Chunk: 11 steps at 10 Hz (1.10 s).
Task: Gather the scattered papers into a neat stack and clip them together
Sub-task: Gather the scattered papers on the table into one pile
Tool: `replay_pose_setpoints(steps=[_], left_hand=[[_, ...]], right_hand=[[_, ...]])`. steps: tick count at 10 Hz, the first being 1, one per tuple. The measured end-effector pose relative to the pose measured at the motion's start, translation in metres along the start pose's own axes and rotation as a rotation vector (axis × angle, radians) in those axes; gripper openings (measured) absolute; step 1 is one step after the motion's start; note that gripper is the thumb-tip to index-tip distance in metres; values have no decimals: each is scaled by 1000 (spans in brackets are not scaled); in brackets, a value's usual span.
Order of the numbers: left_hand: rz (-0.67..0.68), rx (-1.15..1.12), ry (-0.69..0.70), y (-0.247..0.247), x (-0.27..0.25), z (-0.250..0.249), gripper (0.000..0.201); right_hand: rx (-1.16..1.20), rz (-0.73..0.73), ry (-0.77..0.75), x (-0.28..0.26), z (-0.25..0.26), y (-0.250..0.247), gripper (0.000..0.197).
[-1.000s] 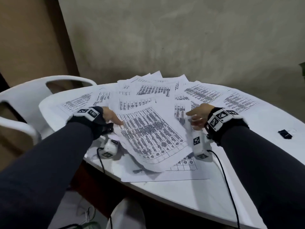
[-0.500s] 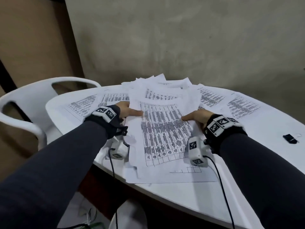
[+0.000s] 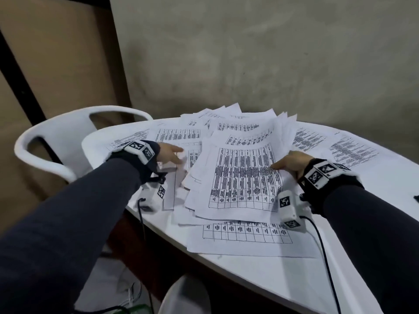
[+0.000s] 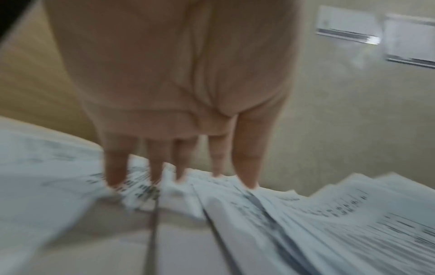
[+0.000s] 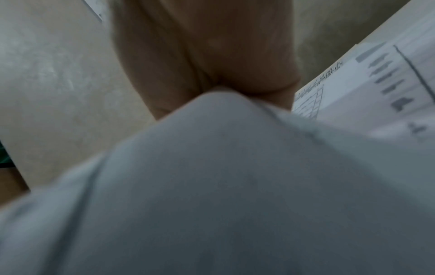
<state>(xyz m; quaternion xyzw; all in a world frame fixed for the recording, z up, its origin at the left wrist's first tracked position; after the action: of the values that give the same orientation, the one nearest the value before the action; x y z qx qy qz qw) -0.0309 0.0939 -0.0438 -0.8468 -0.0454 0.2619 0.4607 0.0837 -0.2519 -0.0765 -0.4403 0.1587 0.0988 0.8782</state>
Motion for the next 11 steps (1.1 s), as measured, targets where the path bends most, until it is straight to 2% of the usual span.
replay_pose_setpoints(steps=[1,2,3,4,5,6,7,8,9,10,11], left_hand=[[-68,108,-58,-7,2,13,54],[-108,76,-32,-4,-2,4,54],[-121,-62,-12,-9,0,-7,54],[-203,-121,-5,-20,7,-4,56],[-249,-174,-79,-27,10,14,59],[-153,-303,-69,-22,14,17,33],[-107,-353,-46,-15,11,15,34],[-78,-361,5,-5,21,19,74],[-49,-490,32,-1,14,18,74],[-51,-678,179,-11,4,5,54],[-49,-832,368,-28,-5,-9,47]], right_hand=[[-43,49,3,-27,11,1,23],[-78,143,35,-35,14,5,40],[-14,204,75,-34,22,14,39],[-20,116,16,-50,47,14,15],[-9,55,-2,-51,55,12,18],[61,125,-39,-44,63,25,16],[104,175,-68,-25,67,41,34],[196,223,-53,-26,72,53,35],[218,209,-41,-28,66,52,52],[253,244,-54,-47,66,54,32],[408,287,-126,-53,66,47,33]])
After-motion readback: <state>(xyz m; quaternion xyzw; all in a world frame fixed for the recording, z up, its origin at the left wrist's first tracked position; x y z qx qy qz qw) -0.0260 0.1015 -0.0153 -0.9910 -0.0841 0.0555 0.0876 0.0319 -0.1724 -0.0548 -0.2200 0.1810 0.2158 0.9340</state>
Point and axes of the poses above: each hand's wrist, its own x-axis towards the middle knuckle, its own y-axis out of the palm, z = x × y, the point moved 7 cm from there along x, towards the middle knuckle, and after that the axes turned 8 degrees about -x, right-handed, at the moved point
